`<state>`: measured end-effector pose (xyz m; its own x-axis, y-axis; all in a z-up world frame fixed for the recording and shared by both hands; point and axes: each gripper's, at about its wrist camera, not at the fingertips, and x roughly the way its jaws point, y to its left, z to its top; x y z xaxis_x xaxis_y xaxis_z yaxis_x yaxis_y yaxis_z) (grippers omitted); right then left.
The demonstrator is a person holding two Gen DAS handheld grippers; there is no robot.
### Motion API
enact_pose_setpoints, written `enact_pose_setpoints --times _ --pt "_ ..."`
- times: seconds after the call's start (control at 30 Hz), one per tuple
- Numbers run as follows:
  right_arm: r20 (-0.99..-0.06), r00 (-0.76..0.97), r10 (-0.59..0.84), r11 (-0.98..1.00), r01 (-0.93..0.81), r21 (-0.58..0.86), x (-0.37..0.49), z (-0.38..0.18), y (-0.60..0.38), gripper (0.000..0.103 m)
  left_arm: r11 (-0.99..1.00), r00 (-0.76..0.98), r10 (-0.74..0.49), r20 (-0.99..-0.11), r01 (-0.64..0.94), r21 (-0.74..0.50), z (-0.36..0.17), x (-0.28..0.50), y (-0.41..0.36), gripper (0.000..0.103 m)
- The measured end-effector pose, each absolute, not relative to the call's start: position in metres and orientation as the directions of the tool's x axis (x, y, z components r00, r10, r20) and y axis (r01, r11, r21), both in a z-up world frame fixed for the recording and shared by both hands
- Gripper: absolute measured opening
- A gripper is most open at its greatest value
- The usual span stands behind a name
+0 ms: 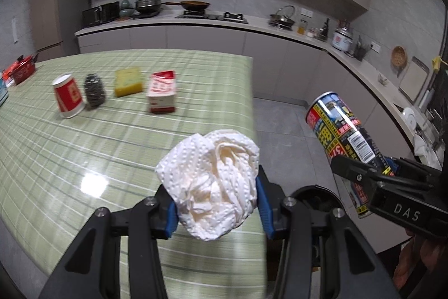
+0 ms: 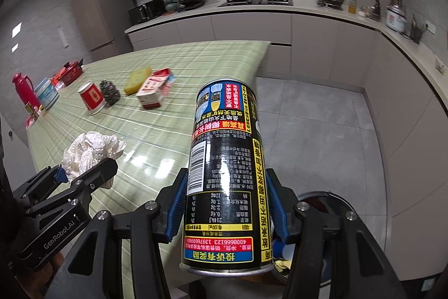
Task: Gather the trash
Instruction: 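Carry the tissue and spray can over the black bin and open both grippers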
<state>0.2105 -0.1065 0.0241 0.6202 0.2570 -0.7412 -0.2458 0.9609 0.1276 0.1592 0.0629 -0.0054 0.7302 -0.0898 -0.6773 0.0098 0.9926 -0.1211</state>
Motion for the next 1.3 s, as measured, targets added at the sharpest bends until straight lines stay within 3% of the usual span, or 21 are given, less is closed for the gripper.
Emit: enact_pose_setpoints --times 0.57,1.3 --pt "-0.787 0.603 0.13 0.991 -0.047 0.128 0.181 -0.007 -0.248 0.055 0.971 0.652 -0.232 -0.721 0.192 -0.14 -0.04 0.159 -0.069 0.047" --pt "-0.913 0.377 0.154 0.987 -0.017 0.159 0.208 -0.144 -0.303 0.055 0.963 0.431 -0.235 -0.871 0.222 -0.149 -0.159 0.173 -0.151 0.047"
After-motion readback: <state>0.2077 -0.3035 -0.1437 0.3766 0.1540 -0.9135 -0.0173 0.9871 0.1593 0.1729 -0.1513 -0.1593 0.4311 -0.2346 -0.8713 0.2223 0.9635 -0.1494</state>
